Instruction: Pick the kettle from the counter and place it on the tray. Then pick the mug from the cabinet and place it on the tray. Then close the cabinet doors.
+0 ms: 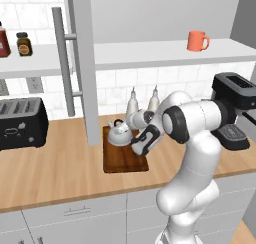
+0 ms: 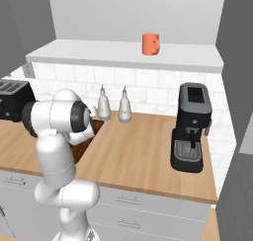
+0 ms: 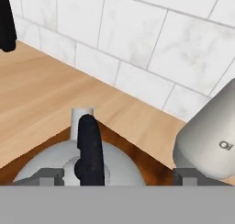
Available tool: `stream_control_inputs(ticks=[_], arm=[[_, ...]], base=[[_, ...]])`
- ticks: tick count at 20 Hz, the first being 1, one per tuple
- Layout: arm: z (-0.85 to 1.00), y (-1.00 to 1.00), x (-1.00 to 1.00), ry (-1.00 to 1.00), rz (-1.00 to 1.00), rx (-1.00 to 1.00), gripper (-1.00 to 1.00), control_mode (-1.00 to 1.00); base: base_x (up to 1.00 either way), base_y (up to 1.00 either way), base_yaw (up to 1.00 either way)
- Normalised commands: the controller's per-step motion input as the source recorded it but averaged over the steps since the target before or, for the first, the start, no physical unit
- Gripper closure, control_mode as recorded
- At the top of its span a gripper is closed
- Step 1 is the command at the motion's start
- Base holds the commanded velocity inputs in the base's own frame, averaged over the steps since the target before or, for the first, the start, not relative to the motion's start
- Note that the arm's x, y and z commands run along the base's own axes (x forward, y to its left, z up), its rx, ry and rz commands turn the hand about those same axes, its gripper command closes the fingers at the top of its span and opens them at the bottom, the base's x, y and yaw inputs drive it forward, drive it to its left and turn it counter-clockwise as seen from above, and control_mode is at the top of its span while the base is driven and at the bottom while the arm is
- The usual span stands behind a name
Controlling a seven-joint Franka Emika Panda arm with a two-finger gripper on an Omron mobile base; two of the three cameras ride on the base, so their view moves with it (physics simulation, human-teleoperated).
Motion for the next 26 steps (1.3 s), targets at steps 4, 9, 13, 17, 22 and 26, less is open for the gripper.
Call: stream_control_inputs(ticks=[4, 9, 13, 17, 22, 26], arm=[[0.29, 0.04, 0.0, 0.0, 0.0, 0.0, -1.0, -1.0], [0.52, 0.0, -0.13, 0.0, -0.08, 0.0, -1.0, -1.0], [0.67, -0.08, -0.35, -0.01, -0.15, 0.0, -1.0, -1.0], [0.6, -0.18, -0.43, 0.0, -0.18, 0.0, -1.0, -1.0], [0.42, -0.26, -0.56, 0.0, -0.17, 0.0, -1.0, -1.0], [0.36, -0.31, -0.7, 0.0, -0.14, 0.0, -1.0, -1.0]], base=[[0.0, 0.0, 0.0], [0.0, 0.0, 0.0], [0.0, 0.0, 0.0], [0.0, 0.0, 0.0], [0.0, 0.0, 0.0], [0.0, 0.0, 0.0]])
